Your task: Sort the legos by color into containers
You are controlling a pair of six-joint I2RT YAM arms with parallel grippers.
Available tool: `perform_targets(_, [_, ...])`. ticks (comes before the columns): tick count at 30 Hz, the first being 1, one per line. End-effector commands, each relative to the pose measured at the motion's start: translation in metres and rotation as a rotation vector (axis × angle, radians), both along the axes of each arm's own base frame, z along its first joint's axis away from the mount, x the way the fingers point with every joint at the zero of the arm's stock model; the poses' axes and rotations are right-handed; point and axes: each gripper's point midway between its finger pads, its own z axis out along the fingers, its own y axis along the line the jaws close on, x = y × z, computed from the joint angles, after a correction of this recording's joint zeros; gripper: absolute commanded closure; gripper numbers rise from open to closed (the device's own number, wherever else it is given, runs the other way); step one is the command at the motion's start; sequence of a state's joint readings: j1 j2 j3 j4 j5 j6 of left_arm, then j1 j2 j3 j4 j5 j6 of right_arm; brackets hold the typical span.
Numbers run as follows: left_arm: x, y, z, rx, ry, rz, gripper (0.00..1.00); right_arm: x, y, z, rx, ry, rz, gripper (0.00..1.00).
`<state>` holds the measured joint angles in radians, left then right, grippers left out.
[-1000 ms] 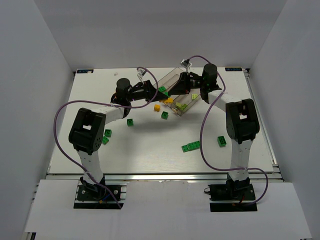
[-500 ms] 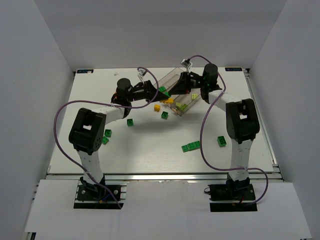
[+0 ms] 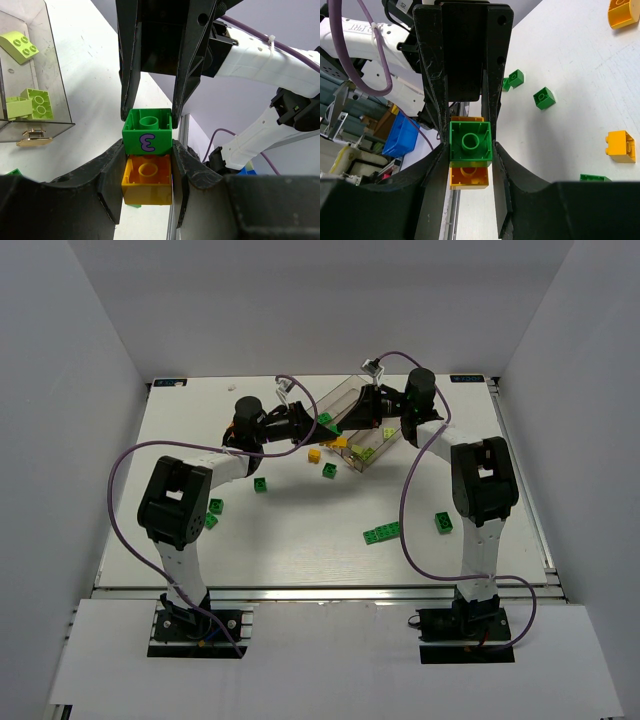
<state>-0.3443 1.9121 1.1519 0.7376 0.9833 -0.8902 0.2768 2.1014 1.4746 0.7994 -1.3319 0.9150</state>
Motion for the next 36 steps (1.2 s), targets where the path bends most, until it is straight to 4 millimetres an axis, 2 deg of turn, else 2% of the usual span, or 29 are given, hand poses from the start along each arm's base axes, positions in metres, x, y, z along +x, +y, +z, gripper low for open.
perform_targets(1, [-0.019, 0.008, 0.017, 0.004, -0.035, -0.05, 0.92, 0.026, -0.027, 0.013, 0.027, -0.079, -0.097, 0.89])
perform_targets(16, [-0.022, 0.01, 0.013, 0.016, -0.025, -0.053, 0.91, 0.03, -0.031, 0.013, 0.029, -0.083, -0.107, 0.89])
perform_targets(19, [-0.018, 0.01, 0.008, 0.034, -0.021, -0.043, 0.91, 0.033, -0.031, 0.012, 0.029, -0.085, -0.109, 0.89])
perform_targets(26, [-0.002, 0.006, 0.011, 0.029, -0.036, -0.031, 0.91, 0.042, -0.033, 0.013, 0.032, -0.103, -0.12, 0.89])
perform_targets(36, [-0.007, 0.008, 0.006, 0.034, -0.02, -0.038, 0.91, 0.051, -0.043, 0.013, 0.031, -0.11, -0.141, 0.89])
